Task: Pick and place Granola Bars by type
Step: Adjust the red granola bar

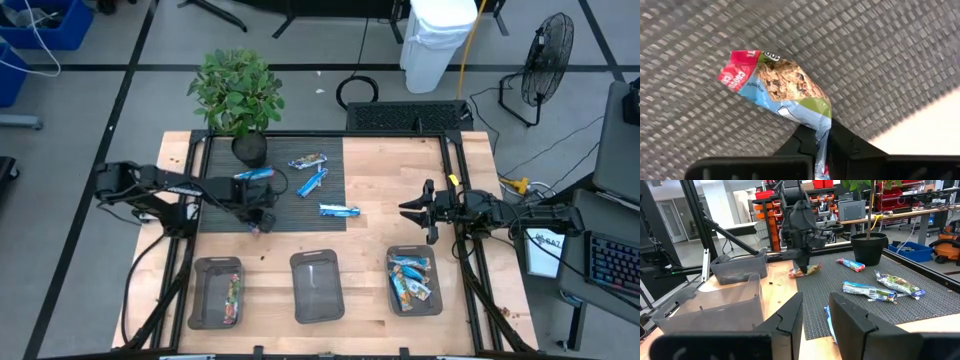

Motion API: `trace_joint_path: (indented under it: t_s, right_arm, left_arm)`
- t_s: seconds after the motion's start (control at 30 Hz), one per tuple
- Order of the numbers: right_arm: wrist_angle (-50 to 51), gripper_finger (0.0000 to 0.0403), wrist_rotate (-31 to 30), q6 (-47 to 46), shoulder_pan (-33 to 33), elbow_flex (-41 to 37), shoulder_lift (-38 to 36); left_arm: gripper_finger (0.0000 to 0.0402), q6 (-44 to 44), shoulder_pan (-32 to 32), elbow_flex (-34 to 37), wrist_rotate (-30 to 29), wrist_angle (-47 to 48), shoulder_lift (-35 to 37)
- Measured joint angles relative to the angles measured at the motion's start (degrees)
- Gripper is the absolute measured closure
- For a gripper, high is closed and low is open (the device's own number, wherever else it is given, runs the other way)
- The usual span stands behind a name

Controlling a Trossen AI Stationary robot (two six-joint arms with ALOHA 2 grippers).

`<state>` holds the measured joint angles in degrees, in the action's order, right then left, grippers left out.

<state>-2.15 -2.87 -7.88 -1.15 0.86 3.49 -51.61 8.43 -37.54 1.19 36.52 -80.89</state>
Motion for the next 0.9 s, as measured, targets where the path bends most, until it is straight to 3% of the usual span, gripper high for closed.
trace_joint_path:
  t_s: [0.27,0.47,0.63,0.77,0.9]
  right_arm:
    - [0.0,0.0316,0.0,0.0,0.0,0.0,0.0]
    - [0.0,0.0316,0.0,0.0,0.0,0.0,0.0]
    - [0.0,0.0316,0.0,0.0,0.0,0.0,0.0]
    - [0.0,0.0316,0.0,0.0,0.0,0.0,0.0]
    - [0.0,0.0316,0.0,0.0,0.0,0.0,0.0]
  left_arm:
    - [0.0389,-1.6,-9.3,-8.8,-4.1,8.1,0.0]
    - [0.0385,-4.7,-18.2,-21.2,-5.7,18.1,0.4]
    - [0.0390,-12.6,-28.2,-32.6,-8.3,30.2,0.4]
    - [0.0388,-16.8,-37.5,-39.8,-17.5,35.8,0.4]
    - [0.0391,-7.3,-49.5,-42.2,-36.9,33.2,0.4]
